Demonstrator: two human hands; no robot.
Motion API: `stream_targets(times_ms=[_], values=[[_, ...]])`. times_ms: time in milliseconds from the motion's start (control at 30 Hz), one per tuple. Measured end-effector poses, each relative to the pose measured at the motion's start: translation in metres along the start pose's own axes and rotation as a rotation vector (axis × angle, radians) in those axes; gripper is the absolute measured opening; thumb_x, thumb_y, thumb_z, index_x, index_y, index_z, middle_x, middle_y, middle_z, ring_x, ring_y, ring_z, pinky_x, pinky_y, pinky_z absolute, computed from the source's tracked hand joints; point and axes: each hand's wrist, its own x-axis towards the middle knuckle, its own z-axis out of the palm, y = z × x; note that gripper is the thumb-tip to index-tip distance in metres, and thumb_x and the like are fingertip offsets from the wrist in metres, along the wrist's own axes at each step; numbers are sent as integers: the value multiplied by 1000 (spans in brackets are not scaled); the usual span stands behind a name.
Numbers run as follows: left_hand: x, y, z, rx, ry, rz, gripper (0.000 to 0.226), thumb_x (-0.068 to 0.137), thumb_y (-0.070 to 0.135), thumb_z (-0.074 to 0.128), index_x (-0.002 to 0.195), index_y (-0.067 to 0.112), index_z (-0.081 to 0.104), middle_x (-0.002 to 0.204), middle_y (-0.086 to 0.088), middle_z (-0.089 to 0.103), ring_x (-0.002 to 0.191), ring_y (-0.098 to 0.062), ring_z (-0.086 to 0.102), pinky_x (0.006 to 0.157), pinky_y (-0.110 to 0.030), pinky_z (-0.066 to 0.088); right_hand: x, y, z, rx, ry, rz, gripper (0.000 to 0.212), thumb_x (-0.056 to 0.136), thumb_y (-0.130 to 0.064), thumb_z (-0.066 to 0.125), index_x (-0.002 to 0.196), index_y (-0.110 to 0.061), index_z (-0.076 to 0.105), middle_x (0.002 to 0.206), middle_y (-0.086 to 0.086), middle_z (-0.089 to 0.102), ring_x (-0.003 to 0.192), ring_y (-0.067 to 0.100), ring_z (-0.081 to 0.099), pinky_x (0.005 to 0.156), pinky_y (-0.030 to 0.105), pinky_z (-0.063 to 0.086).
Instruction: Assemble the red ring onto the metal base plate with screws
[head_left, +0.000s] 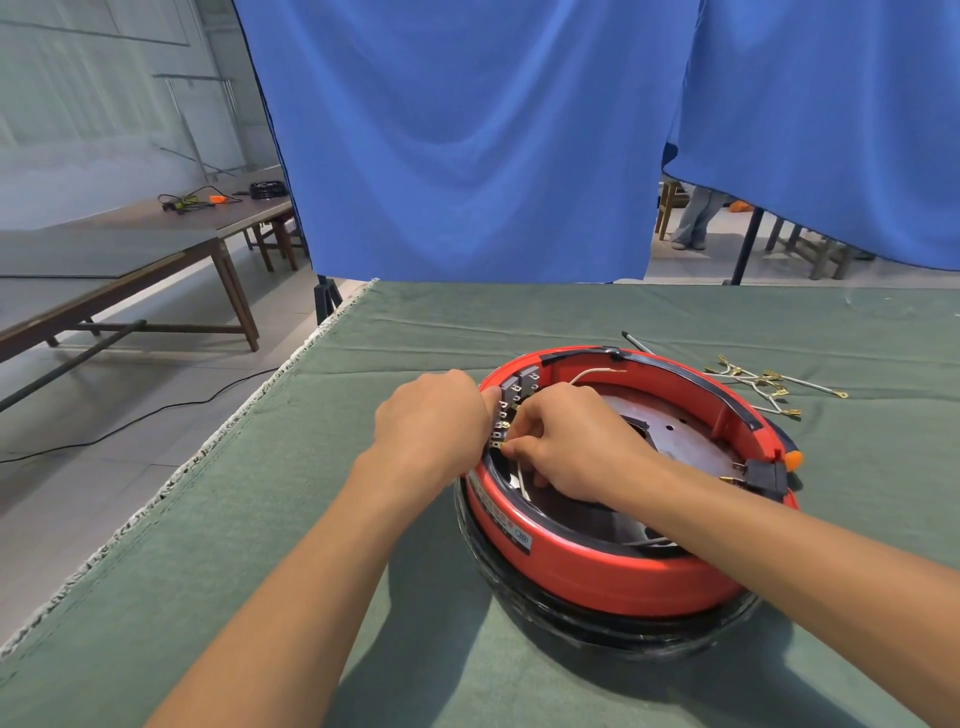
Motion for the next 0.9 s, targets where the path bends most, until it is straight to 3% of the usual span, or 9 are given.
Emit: stream_targets(times_ms=[267, 433, 567, 667, 733, 800, 900], values=[[1, 1, 1, -18, 12, 3, 51, 100, 46, 34, 61, 15, 32, 60, -3, 39, 65, -25, 41, 49, -33, 26, 3, -1, 2, 29, -2, -2, 16, 86, -17, 65, 71, -19, 68, 71, 7, 70, 74, 22, 66, 78, 37, 55], [2, 0, 1, -61, 5, 9, 51, 100, 45, 35, 60, 15, 32, 58, -3, 39, 64, -27, 41, 52, -34, 28, 7, -3, 2, 61, -20, 9, 15, 85, -13, 64, 71, -13, 70, 63, 6, 67, 62, 16, 60, 75, 38, 55], [2, -1, 1, -108, -4, -12, 51, 99, 45, 37, 60, 13, 33, 59, -4, 39, 70, -30, 43, 60, -33, 33, 8, -3, 1, 95, -43, 27, 17, 86, -12, 63, 70, -12, 69, 56, 4, 65, 43, 6, 54, 60, 28, 54], [2, -2, 0, -120, -9, -28, 51, 99, 47, 37, 61, 14, 33, 61, -5, 41, 71, -30, 45, 62, -33, 34, 8, -2, 0, 142, -69, 39, 20, 87, -12, 64, 67, -15, 66, 50, 0, 61, 35, 4, 51, 42, 16, 43], [1, -1, -1, -91, -18, -37, 49, 99, 48, 36, 62, 15, 34, 67, -6, 42, 75, -30, 45, 64, -33, 35, 7, -2, -1, 92, -69, 17, 14, 84, -19, 69, 70, -17, 68, 53, -4, 61, 39, 3, 52, 46, 16, 41], [1, -1, -1, -71, -31, -39, 48, 99, 48, 35, 63, 16, 34, 70, -4, 42, 77, -30, 45, 65, -33, 34, 5, 0, -4, -9, -1, -21, 11, 77, -28, 75, 71, -22, 68, 60, -10, 60, 56, 5, 55, 57, 22, 40], [2, -2, -1, -68, -48, -36, 49, 99, 49, 33, 63, 16, 35, 66, -3, 41, 76, -30, 46, 65, -33, 35, 3, 6, -9, -57, 125, -17, 24, 74, -31, 74, 59, -27, 56, 60, -11, 58, 66, 10, 55, 57, 26, 37]])
